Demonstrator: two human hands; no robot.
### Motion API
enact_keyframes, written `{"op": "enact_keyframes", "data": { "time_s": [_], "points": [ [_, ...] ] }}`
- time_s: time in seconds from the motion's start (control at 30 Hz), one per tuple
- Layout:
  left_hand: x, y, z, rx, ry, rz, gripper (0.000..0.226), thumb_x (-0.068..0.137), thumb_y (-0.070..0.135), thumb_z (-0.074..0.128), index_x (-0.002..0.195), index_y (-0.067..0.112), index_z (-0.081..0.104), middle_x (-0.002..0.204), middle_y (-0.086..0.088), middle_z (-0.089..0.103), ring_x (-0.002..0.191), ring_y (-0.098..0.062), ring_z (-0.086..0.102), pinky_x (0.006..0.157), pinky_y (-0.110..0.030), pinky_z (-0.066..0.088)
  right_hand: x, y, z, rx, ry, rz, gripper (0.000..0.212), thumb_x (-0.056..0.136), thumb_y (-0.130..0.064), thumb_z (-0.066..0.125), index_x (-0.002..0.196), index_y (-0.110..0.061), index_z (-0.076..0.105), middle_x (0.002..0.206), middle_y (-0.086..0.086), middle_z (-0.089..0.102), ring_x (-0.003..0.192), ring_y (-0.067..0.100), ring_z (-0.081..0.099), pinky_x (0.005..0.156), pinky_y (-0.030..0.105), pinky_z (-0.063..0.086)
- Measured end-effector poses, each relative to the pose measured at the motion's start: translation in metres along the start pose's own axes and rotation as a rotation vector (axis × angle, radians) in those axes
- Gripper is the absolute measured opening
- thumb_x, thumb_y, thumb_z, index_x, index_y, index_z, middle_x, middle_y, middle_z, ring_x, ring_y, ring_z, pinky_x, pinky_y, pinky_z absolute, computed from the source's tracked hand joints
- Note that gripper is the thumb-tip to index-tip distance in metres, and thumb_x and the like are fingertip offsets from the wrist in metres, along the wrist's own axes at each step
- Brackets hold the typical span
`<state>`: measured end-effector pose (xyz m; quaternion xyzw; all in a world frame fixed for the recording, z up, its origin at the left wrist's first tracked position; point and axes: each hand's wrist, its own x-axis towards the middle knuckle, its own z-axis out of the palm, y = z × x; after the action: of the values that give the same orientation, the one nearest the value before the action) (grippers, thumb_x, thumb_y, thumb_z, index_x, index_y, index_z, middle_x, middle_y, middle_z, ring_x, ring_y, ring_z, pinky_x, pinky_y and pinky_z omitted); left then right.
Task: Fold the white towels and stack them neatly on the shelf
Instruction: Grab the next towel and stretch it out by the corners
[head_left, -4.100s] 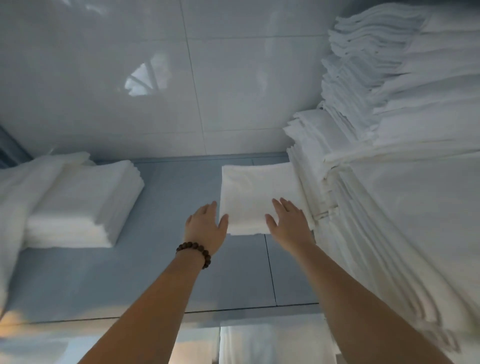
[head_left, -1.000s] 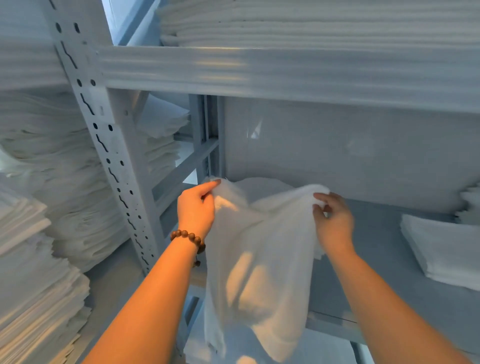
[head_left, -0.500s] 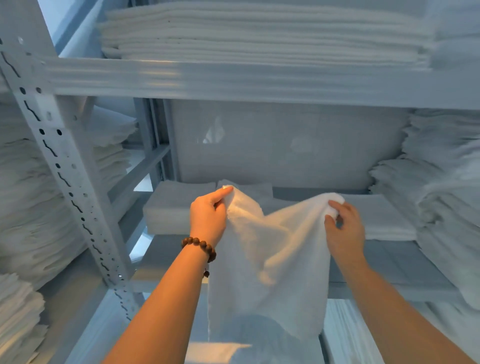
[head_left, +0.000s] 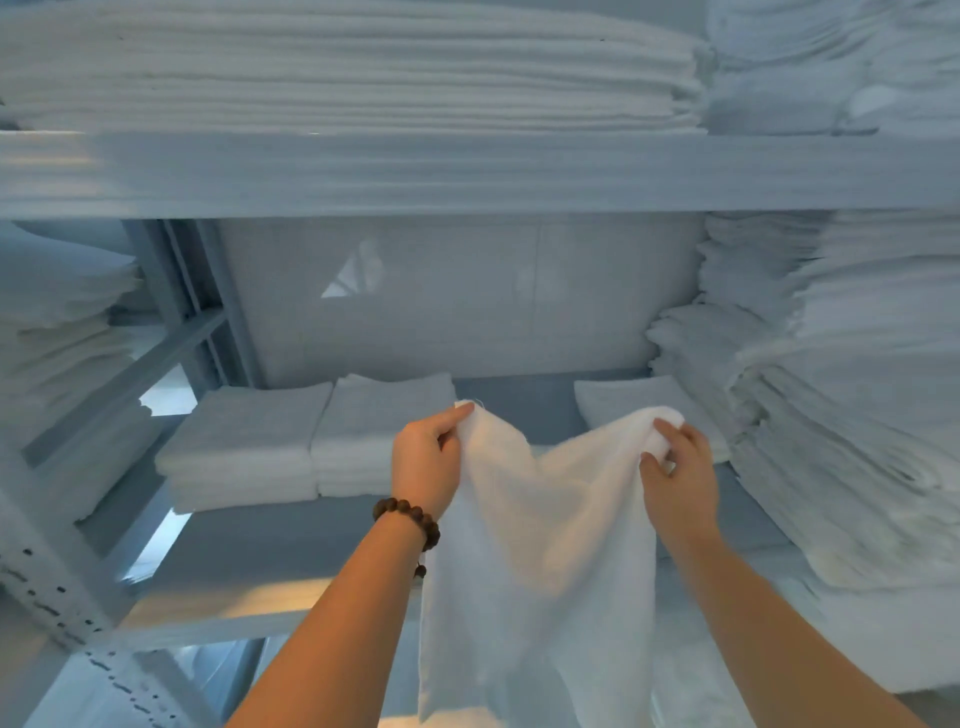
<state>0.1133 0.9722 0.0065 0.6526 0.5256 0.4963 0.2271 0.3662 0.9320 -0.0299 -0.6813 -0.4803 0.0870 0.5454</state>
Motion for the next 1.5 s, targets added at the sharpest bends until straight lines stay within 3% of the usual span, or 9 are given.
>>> {"op": "enact_keyframes", "data": {
  "time_s": [0.03,0.2,0.43,0.57,0.77,0.93,1.07,1.37,1.5],
  "points": [
    [0.003,0.001,0.012,-0.007,0.003,-0.003,0.050,0.086,-0.010,0.038,0.114,0.018,0.069,0.066,0.003,0.065,0.049,-0.008,0.050,0.044,-0.015,0.038,0.009,0.007,-0.004,0.000,-0.010,0.000,0.043,0.086,0.000,0.053,0.129,-0.005,0.053,0.137,0.008,0.041,0.101,0.024,0.052,0.094,0.031,0.040],
    [0.033,0.018,0.068,0.030,0.011,-0.031,0.049,0.089,-0.006,0.038,0.118,0.023,0.066,0.072,0.018,0.053,0.057,-0.009,0.049,0.057,-0.020,0.048,0.065,0.036,-0.021,-0.036,-0.034,-0.019,0.043,0.087,-0.003,0.055,0.130,-0.006,0.053,0.139,0.008,0.040,0.077,0.016,0.046,0.087,0.026,0.038],
    [0.103,0.060,0.118,0.011,0.032,0.079,0.041,0.091,0.003,0.049,0.126,0.021,0.060,0.135,-0.002,0.053,0.111,0.001,0.045,0.077,0.011,0.024,0.144,0.052,-0.027,-0.029,-0.072,-0.088,0.045,0.086,-0.002,0.056,0.131,-0.004,0.051,0.134,0.013,0.043,0.068,0.013,0.045,0.092,0.035,0.043],
    [0.111,0.053,0.140,0.069,-0.069,0.040,0.041,0.090,0.011,0.056,0.128,0.028,0.058,0.139,0.002,0.051,0.125,-0.008,0.047,0.092,-0.001,0.027,0.148,0.061,-0.005,-0.042,-0.197,-0.095,0.042,0.087,-0.004,0.056,0.129,-0.006,0.053,0.136,0.007,0.041,0.074,0.014,0.049,0.082,0.025,0.040],
    [0.099,0.014,0.153,0.071,-0.248,-0.083,0.048,0.089,-0.002,0.045,0.123,0.027,0.062,0.132,0.002,0.057,0.104,-0.015,0.061,0.065,0.003,0.037,0.136,0.075,0.027,-0.057,-0.427,-0.071,0.036,0.087,-0.002,0.057,0.123,-0.010,0.059,0.130,0.007,0.046,0.088,0.013,0.053,0.084,0.015,0.039],
    [0.099,0.005,0.138,0.047,-0.512,-0.056,0.054,0.088,-0.009,0.034,0.104,0.026,0.071,0.127,0.005,0.060,0.119,-0.010,0.054,0.093,-0.009,0.036,0.139,0.033,0.047,0.041,-0.626,-0.165,0.043,0.088,-0.003,0.057,0.130,-0.013,0.053,0.130,0.004,0.045,0.107,0.015,0.053,0.085,0.009,0.034],
    [0.107,0.010,0.121,0.118,-0.639,0.027,0.057,0.087,-0.009,0.035,0.089,0.034,0.073,0.097,0.019,0.067,0.057,-0.002,0.056,0.061,-0.011,0.042,0.145,0.001,0.058,-0.064,-0.901,-0.323,0.039,0.091,-0.007,0.056,0.129,-0.013,0.055,0.137,0.000,0.050,0.125,0.011,0.045,0.100,0.016,0.030],
    [0.136,0.023,0.090,0.187,-0.490,0.195,0.025,0.081,-0.008,0.058,0.088,0.013,0.069,0.088,0.003,0.066,0.085,-0.011,0.061,0.078,-0.016,0.045,0.142,-0.019,0.063,0.036,-0.883,-0.237,0.007,0.088,-0.021,0.063,0.088,-0.014,0.064,0.113,0.006,0.066,0.110,0.018,0.057,0.092,0.026,0.039],
    [0.156,0.032,0.078,0.193,-0.354,0.216,0.021,0.080,-0.004,0.061,0.077,0.014,0.071,0.082,0.004,0.068,0.080,-0.011,0.062,0.072,-0.009,0.042,0.147,-0.039,0.062,0.107,-0.833,-0.281,0.016,0.086,-0.019,0.065,0.074,-0.016,0.055,0.076,0.000,0.057,0.072,0.012,0.052,0.062,0.017,0.035]
  ]
}}
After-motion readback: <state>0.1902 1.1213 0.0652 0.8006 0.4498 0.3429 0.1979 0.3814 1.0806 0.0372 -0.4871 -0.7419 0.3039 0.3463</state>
